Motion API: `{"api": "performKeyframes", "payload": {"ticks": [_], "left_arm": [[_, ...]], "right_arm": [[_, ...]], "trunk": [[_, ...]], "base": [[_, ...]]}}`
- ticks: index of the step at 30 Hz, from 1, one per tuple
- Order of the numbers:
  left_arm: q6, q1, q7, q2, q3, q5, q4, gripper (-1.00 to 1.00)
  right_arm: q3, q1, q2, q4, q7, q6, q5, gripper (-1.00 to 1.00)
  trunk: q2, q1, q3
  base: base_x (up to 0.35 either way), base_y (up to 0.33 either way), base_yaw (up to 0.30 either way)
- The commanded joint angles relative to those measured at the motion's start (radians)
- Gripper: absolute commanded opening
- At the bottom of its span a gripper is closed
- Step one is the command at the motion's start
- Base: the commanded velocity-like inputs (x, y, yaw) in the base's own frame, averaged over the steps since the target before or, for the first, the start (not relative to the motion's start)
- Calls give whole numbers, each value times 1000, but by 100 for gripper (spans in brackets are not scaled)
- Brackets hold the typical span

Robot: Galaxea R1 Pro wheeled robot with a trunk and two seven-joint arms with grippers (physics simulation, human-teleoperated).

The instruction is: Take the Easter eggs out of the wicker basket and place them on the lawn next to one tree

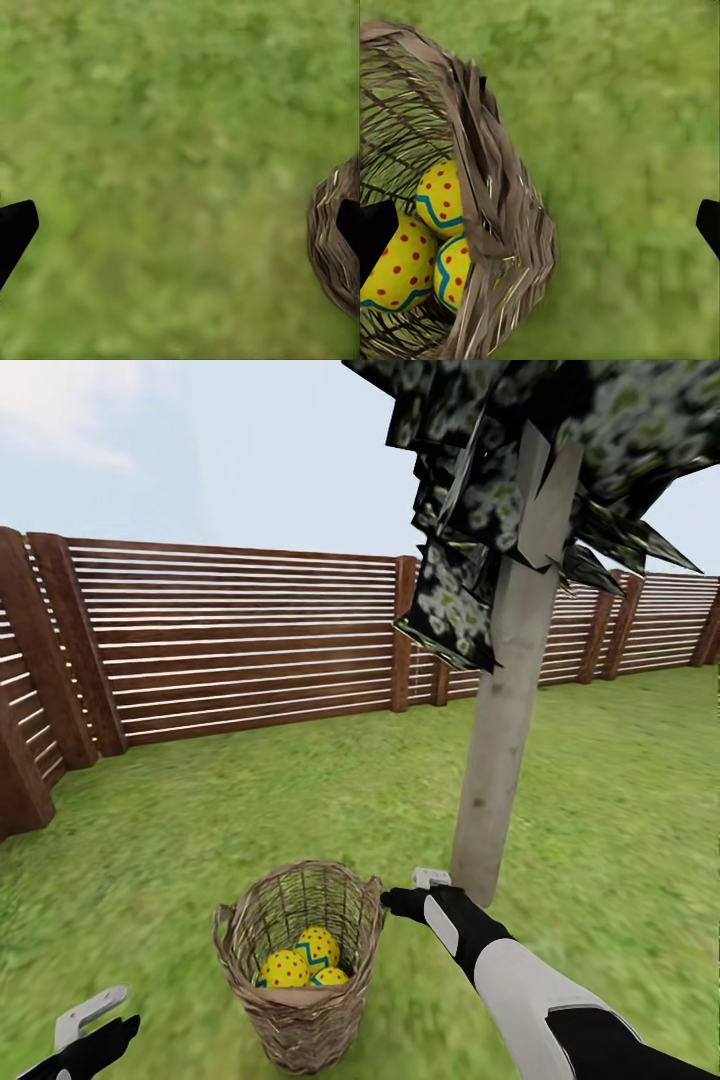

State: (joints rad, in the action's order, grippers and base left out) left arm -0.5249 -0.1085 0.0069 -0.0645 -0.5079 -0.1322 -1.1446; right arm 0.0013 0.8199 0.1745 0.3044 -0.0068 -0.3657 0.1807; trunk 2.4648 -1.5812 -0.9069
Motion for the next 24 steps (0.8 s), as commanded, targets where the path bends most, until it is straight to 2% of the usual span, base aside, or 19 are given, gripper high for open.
{"api": "performKeyframes", "payload": {"ticks": [1, 6, 14, 24], "left_arm": [[-6, 0, 1, 0, -1, -9, -1, 100], [-6, 0, 1, 0, -1, -9, 0, 100], [-6, 0, 1, 0, -1, -9, -1, 100], [-5, 0, 1, 0, -1, -9, 1, 100]], "right_arm": [[1, 0, 0, 1, -1, -5, 6, 100], [1, 1, 0, 1, -1, -5, 6, 100], [2, 0, 0, 1, 0, -6, 6, 100], [2, 0, 0, 1, 0, -7, 6, 100]], "trunk": [[-7, 4, 3], [-42, 23, 25], [-98, 54, 61], [-168, 92, 105]], "base": [[-26, 0, -113], [-164, 0, -154], [-287, 0, -183], [-115, 0, -188]]}}
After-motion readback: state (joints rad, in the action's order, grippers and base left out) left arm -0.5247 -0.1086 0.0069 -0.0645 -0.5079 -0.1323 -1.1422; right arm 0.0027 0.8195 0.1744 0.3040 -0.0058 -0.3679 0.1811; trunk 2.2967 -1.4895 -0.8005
